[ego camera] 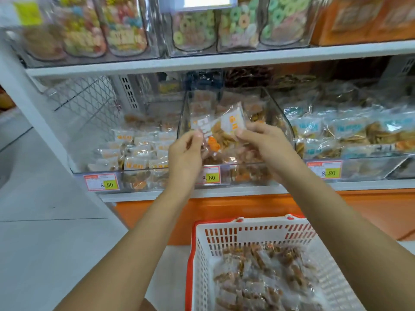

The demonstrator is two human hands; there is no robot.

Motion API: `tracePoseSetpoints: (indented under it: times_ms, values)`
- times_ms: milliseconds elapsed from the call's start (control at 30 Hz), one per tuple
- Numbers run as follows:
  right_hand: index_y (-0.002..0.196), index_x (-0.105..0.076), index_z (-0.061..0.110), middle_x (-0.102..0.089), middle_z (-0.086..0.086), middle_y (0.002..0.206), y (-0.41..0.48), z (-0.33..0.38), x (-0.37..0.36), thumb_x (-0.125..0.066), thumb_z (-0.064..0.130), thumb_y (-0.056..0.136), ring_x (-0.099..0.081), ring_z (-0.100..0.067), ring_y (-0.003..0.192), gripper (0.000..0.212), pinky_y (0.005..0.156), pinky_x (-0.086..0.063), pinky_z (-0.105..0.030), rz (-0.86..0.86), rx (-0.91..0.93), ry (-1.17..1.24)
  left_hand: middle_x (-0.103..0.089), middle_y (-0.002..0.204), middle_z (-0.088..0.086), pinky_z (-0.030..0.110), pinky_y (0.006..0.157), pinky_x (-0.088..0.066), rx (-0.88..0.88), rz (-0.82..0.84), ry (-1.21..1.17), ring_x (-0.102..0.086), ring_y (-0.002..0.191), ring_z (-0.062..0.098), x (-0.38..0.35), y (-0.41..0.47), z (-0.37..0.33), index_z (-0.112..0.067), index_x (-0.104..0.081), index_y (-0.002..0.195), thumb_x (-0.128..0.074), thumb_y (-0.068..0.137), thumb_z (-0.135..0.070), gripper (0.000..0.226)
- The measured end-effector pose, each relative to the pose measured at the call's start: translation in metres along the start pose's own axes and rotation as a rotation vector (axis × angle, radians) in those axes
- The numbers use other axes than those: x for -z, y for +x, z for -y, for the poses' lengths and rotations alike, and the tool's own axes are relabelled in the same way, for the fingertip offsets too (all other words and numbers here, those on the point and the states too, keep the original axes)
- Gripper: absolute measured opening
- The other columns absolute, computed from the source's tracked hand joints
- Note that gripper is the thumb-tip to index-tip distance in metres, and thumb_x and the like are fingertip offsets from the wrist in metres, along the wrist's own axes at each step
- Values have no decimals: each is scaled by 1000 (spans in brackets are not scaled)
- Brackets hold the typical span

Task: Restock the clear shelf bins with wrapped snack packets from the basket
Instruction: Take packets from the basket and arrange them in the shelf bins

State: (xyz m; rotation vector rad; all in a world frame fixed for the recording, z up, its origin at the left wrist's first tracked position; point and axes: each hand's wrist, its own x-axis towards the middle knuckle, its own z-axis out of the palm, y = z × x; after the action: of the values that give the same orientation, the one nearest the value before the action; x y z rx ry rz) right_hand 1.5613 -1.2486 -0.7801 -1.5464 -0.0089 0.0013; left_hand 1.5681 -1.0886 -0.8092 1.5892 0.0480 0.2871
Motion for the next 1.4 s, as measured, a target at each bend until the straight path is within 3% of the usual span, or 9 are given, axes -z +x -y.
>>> tracePoseSetpoints:
  times_ms: [100,333,600,733,867,1000,1133,1200,1400]
  values:
    - [93,-62,9,-64,-13,80,57,21,18,-68,12,86,-56,-17,55,10,55,-45,-28,-157,97,-313,-64,103,-2,9,66,-49,-170,57,328,-60,72,-7,5,5,0,-19,-61,116,-51,98,-13,22]
    - [92,-66,4,-62,-12,85,125,44,10,-52,19,96,-53,-22,70,20,66,-44,-33,99,-169,-1147,-70,97,2,26,73,-49,-391,171,788,-61,78,11,17,10,24,-13,-68,110,-52,95,-13,22]
    - [115,-59,2,-61,-14,116,123,-4,-2,-70,28,86,-58,-28,108,40,86,-46,-32,-245,105,-1005,-66,100,-1,21,76,-50,-616,139,614,-60,86,8,26,-10,13,-12,-68,105,-52,96,-18,19]
    - [77,-53,13,-53,-1,70,49,-34,-4,-60,30,92,-47,-13,64,24,60,-40,-26,-347,538,-814,-57,65,1,29,56,-42,-573,248,667,-51,61,14,36,-33,26,-9,-58,72,-48,95,-29,32]
    - [62,-41,17,-39,5,54,-31,-106,-15,-54,30,94,-34,-10,48,37,48,-27,-17,-61,684,-778,-57,66,-2,28,52,-34,-278,558,1095,-51,62,15,47,-55,68,-14,-57,73,-48,97,-33,32]
    - [66,-53,11,-55,-3,58,-54,-227,-14,-54,35,96,-46,-14,49,38,49,-38,-28,171,198,-925,-65,106,7,32,76,-47,5,861,1306,-59,93,23,68,-79,116,-9,-64,108,-45,98,-27,28]
    - [115,-58,12,-67,-7,100,-72,-326,-6,-49,27,98,-62,-20,85,25,76,-53,-31,175,-451,-872,-58,123,10,34,91,-47,179,993,1300,-55,108,25,82,-96,137,-9,-56,123,-45,97,-22,31]
    - [131,-45,9,-63,-6,91,-90,-350,-10,-45,24,100,-61,-21,81,35,67,-50,-28,94,-585,-781,-57,124,9,32,92,-45,187,996,1245,-54,110,24,83,-100,136,-10,-55,127,-44,98,-20,33]
    - [71,-57,14,-57,-1,68,-98,-362,-34,-56,13,91,-52,-11,61,20,60,-50,-27,193,-590,-895,-62,114,8,23,78,-41,205,978,1201,-56,95,20,85,-98,137,-8,-58,125,-44,99,-20,32]
